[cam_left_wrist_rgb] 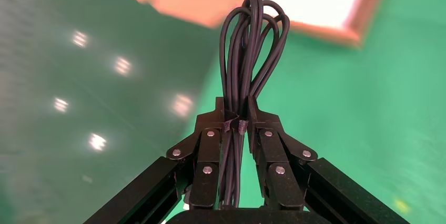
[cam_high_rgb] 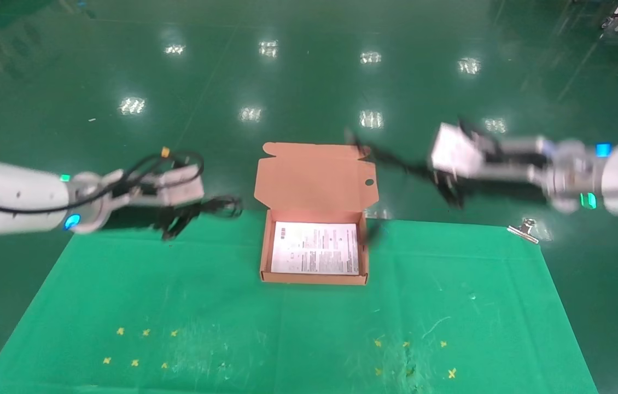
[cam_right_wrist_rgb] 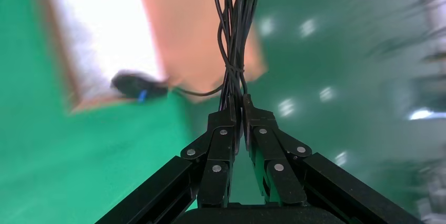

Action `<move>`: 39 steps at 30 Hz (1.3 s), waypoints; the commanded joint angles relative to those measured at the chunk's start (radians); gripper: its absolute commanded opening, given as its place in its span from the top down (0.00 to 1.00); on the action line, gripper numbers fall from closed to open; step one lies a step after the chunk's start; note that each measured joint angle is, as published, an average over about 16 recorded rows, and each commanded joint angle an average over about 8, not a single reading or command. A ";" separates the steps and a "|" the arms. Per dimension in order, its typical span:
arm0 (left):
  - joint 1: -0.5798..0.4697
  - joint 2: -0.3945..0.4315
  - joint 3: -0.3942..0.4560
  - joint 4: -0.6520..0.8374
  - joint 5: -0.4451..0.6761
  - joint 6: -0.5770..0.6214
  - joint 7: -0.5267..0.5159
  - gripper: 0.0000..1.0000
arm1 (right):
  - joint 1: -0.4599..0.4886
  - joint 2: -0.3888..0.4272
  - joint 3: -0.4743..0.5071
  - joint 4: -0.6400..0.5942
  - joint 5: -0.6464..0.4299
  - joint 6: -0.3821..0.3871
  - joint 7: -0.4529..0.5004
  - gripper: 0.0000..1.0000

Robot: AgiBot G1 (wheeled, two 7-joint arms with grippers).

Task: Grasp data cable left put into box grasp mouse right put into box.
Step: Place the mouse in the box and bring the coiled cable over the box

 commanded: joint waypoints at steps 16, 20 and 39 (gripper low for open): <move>-0.095 0.080 -0.029 0.015 0.079 -0.137 -0.016 1.00 | 0.206 -0.208 0.049 -0.254 0.108 0.123 -0.214 1.00; -0.096 0.079 -0.029 0.015 0.086 -0.139 -0.018 1.00 | 0.206 -0.219 0.050 -0.275 0.119 0.120 -0.224 1.00; -0.067 -0.005 -0.003 -0.046 0.215 -0.017 -0.164 1.00 | 0.121 -0.299 0.002 -0.378 0.086 0.142 -0.248 1.00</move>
